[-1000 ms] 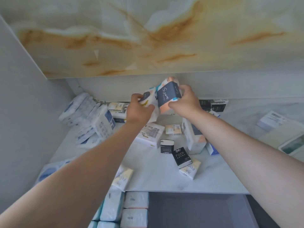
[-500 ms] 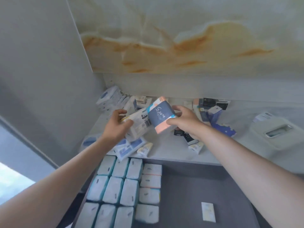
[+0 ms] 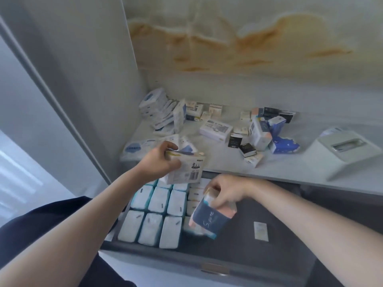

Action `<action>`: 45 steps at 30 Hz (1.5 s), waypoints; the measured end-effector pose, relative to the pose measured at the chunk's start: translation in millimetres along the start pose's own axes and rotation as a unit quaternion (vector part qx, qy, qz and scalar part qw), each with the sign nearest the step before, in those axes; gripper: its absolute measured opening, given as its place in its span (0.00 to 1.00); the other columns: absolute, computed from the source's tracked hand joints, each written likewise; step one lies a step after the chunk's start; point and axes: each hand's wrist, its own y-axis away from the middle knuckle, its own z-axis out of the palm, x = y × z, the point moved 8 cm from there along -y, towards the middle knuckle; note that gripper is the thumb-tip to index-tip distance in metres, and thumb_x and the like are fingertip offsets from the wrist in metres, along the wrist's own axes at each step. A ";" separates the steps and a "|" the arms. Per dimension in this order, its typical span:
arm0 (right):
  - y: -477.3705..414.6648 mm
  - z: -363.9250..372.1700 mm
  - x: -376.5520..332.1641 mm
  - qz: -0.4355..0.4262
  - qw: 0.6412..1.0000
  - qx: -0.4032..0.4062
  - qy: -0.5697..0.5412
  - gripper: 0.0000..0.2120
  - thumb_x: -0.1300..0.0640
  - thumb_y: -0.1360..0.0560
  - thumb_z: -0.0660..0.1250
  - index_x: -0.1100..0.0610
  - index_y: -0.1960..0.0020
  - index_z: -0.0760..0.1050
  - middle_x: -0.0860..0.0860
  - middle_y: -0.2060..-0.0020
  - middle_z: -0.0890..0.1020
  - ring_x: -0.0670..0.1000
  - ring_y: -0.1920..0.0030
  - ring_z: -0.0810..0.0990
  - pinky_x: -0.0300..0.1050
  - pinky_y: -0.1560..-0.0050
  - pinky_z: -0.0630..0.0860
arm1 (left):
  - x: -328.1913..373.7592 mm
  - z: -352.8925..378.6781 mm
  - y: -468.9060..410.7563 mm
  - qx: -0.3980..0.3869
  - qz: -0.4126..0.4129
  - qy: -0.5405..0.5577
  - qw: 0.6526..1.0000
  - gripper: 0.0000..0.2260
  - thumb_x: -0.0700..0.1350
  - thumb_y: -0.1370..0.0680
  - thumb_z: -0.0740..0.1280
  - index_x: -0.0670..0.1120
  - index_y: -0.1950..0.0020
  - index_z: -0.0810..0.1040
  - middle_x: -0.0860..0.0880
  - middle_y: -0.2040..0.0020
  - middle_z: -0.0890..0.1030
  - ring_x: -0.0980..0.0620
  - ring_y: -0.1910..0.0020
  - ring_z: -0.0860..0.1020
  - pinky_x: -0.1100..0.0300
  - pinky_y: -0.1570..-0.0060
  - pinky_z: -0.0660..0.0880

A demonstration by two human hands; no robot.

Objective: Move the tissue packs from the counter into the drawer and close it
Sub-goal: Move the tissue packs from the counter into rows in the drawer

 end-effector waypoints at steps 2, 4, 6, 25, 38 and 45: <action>-4.3 27.6 -7.1 -0.014 0.997 -0.026 0.065 0.23 0.49 0.34 0.76 0.48 0.39 0.79 0.46 0.47 0.83 0.50 0.48 0.82 0.47 0.46 0.81 | -3.4 1.8 6.6 -0.015 0.008 -0.018 1.000 0.19 0.50 0.30 0.71 0.55 0.41 0.72 0.49 0.51 0.82 0.50 0.54 0.81 0.51 0.52 0.81; -8.0 59.1 -11.0 -0.023 0.993 -0.055 0.097 0.25 0.47 0.33 0.75 0.46 0.37 0.77 0.46 0.43 0.81 0.50 0.46 0.80 0.47 0.44 0.79 | -7.6 6.0 11.9 -0.034 0.005 -0.038 0.999 0.19 0.49 0.29 0.72 0.55 0.40 0.72 0.50 0.51 0.81 0.52 0.55 0.81 0.56 0.55 0.80; -11.9 87.2 -13.1 -0.030 0.989 -0.070 0.127 0.28 0.45 0.34 0.75 0.44 0.35 0.76 0.46 0.41 0.79 0.51 0.44 0.78 0.47 0.44 0.78 | -11.0 12.3 15.5 -0.054 0.005 -0.050 0.997 0.18 0.49 0.29 0.72 0.55 0.41 0.73 0.53 0.51 0.80 0.53 0.55 0.81 0.57 0.55 0.80; -40.8 121.0 35.2 0.144 0.988 0.051 0.021 0.19 0.49 0.27 0.66 0.56 0.39 0.73 0.54 0.42 0.79 0.56 0.45 0.80 0.40 0.61 0.74 | -29.5 68.7 9.9 -0.164 0.015 -0.148 0.975 0.14 0.52 0.28 0.70 0.59 0.44 0.73 0.55 0.48 0.78 0.55 0.52 0.77 0.63 0.59 0.74; -46.0 89.0 41.8 0.121 0.961 -0.072 -0.238 0.18 0.68 0.23 0.65 0.59 0.35 0.71 0.59 0.41 0.80 0.55 0.59 0.85 0.43 0.71 0.79 | -28.0 71.9 4.9 -0.167 0.010 -0.109 0.980 0.13 0.51 0.28 0.70 0.55 0.44 0.74 0.55 0.49 0.78 0.55 0.53 0.77 0.64 0.59 0.72; -27.4 44.3 56.1 0.044 0.879 -0.057 -0.471 0.16 0.67 0.26 0.70 0.57 0.40 0.76 0.59 0.44 0.83 0.59 0.45 0.82 0.51 0.56 0.80 | -21.6 102.2 8.0 -0.219 -0.052 0.059 0.973 0.10 0.41 0.23 0.66 0.45 0.42 0.76 0.48 0.47 0.80 0.50 0.51 0.79 0.60 0.58 0.77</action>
